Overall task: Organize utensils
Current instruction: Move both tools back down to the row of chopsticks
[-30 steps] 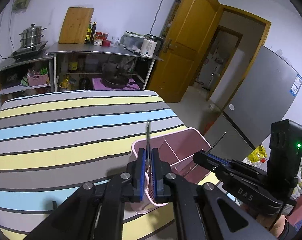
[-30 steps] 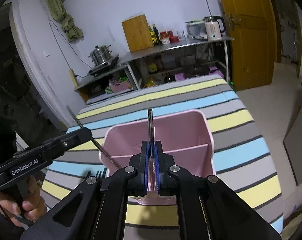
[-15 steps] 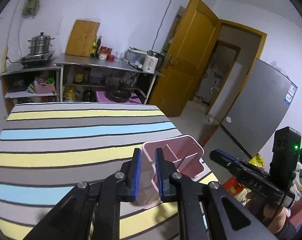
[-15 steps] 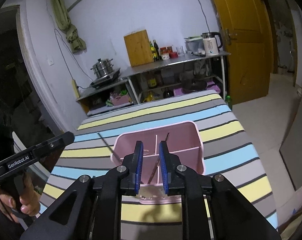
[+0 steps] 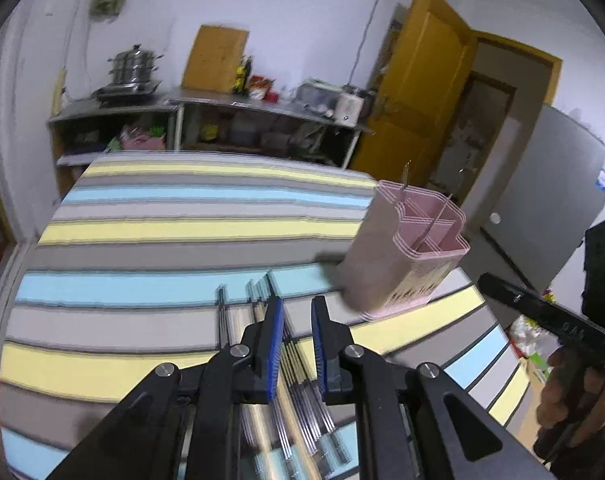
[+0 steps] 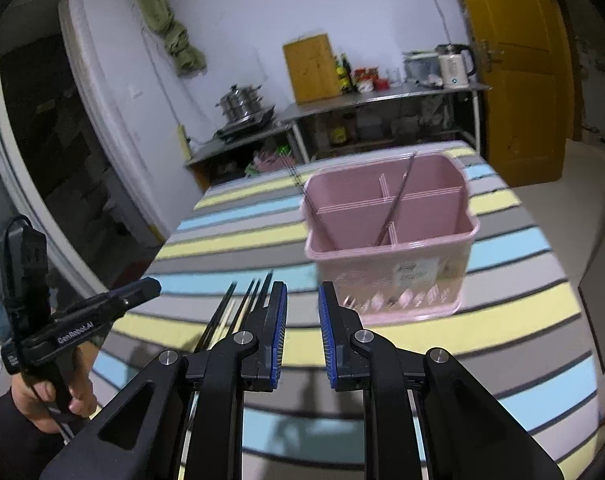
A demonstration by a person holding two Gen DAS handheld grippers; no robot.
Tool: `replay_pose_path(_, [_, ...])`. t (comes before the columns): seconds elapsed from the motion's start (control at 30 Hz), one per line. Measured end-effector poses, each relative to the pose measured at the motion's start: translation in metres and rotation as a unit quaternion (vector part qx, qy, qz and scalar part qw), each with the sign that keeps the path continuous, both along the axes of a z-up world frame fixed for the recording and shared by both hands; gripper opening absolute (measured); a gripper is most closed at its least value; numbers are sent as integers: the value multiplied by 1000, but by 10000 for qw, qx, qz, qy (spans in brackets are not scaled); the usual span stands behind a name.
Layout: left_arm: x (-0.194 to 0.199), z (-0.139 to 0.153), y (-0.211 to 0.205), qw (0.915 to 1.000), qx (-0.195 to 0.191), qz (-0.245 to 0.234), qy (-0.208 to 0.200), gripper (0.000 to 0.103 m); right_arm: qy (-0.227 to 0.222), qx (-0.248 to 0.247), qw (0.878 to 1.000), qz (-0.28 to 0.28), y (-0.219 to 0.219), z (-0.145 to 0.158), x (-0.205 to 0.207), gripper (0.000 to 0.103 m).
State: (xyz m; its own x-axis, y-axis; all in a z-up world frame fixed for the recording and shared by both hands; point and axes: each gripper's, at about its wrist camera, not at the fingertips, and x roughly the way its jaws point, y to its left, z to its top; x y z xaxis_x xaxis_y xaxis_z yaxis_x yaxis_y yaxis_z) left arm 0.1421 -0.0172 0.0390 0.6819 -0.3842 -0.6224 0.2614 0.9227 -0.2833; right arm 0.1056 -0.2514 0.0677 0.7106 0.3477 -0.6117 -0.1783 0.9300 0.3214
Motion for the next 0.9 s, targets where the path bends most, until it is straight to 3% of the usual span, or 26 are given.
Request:
replay_pose_path(0.23, [1,-41,27,9981,81,301,540,15,391,-47,9988,293,31,-32,0,17])
replay_pose_path(0.53, [28,-83,29,9932,196,474,1046,22,747,-150,9955,571,60,-64,9,17])
replay_pose_path(0.9, [46,-94,18,9929,565,444,943,22,1017,-210,9922,684,84,-92,35,17])
